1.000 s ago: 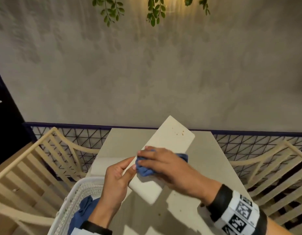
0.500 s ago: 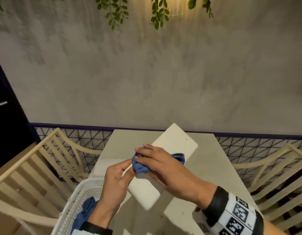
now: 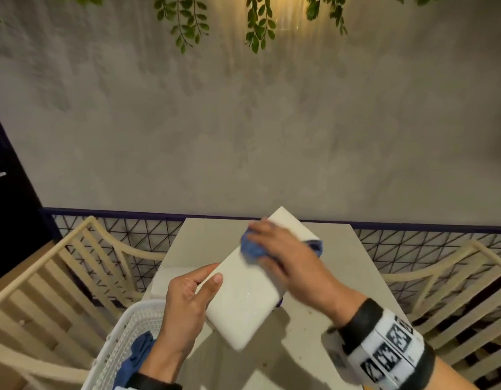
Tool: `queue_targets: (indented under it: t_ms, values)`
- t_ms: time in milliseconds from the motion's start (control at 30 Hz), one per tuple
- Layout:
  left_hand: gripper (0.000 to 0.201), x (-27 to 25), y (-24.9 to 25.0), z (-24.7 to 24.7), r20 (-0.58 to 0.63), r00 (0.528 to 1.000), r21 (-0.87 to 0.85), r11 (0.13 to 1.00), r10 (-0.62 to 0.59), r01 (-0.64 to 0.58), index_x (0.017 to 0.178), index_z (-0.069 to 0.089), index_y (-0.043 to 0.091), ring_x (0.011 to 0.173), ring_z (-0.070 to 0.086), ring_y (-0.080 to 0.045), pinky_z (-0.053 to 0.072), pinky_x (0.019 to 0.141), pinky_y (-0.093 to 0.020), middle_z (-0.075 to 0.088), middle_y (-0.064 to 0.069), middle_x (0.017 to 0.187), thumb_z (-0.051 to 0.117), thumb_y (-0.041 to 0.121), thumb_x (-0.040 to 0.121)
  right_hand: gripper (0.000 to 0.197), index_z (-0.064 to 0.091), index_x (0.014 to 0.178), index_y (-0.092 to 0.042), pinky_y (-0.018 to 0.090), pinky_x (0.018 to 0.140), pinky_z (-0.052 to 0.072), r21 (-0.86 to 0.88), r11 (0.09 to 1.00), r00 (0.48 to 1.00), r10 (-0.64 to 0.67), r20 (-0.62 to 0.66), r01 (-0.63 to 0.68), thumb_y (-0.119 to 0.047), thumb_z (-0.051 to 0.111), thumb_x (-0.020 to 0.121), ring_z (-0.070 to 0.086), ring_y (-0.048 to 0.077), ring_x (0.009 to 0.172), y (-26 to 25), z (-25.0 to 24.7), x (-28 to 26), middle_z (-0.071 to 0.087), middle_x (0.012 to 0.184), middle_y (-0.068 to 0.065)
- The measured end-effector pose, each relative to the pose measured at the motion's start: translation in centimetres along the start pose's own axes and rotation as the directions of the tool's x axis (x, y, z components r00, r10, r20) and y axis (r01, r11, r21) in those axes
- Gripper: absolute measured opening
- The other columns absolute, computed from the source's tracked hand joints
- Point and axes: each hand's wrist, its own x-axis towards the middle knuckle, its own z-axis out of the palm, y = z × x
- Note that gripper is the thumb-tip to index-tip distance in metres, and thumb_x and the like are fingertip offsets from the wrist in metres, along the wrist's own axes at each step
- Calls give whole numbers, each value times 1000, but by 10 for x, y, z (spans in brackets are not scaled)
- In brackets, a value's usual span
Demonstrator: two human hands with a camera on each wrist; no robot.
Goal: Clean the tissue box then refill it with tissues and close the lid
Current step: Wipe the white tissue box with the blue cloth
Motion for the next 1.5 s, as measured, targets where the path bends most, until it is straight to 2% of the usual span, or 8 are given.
queue_targets:
  t_ms: [233,400,600,767,933,1200,1367,1500]
  values:
    - [9,-4,7,3,21,1000,-3,1000,5,-5,79,81,32,74,73,-5,55,60,-15,80,4,83,76,29,72,34,55,127,-10,26,108,27,-48,973,967,220,-126,-227,-16,51,93,38,12,129,30,-21,0,49,138,5]
    - [49,-3,7,-3,-23,999,-3,999,-37,37,72,81,23,57,68,-6,51,49,-13,77,0,68,49,-11,87,38,56,124,-6,25,112,26,53,973,942,-231,244,225,-27,38,98,36,19,133,-8,-1,-27,49,138,11]
    - [29,-5,6,1,3,1000,32,999,-6,5,78,81,29,69,72,-6,54,57,-14,79,2,78,64,5,79,40,57,124,-7,29,108,29,-48,992,993,113,-47,-115,-27,48,92,40,13,128,30,-14,7,52,136,10]
    - [45,-5,5,-4,-26,1000,25,1000,-9,10,74,82,27,65,70,-6,55,57,-15,78,2,74,52,-6,84,41,57,122,-2,29,110,28,64,965,927,-262,268,254,-27,36,97,40,23,129,-11,5,-18,52,134,16]
    - [32,-7,2,-1,-27,999,16,999,-37,37,76,81,25,71,73,-8,57,60,-16,80,0,81,57,5,80,39,57,124,-9,41,104,34,-38,991,992,124,-19,-124,-30,47,93,41,14,127,28,-14,0,52,135,10]
    - [25,-4,-5,-3,-50,998,31,998,-45,46,82,81,28,78,74,-10,58,67,-18,80,0,86,62,14,74,36,57,124,-8,28,111,29,-58,963,964,261,-60,-264,-22,48,92,45,23,128,38,-14,6,51,137,10]
    - [11,-2,-8,0,-55,997,-25,998,-53,52,79,82,27,69,70,-10,56,60,-17,79,-3,78,75,20,73,43,60,116,-1,28,107,29,75,986,974,-157,164,147,-31,35,98,43,22,121,-18,22,-18,57,127,17]
    - [23,-2,-13,0,-72,995,16,997,-72,73,77,81,29,74,72,-11,57,65,-19,80,0,80,63,17,71,45,58,124,-10,34,107,29,12,985,985,172,-7,-171,-36,39,92,38,8,128,35,-4,-19,46,132,-6]
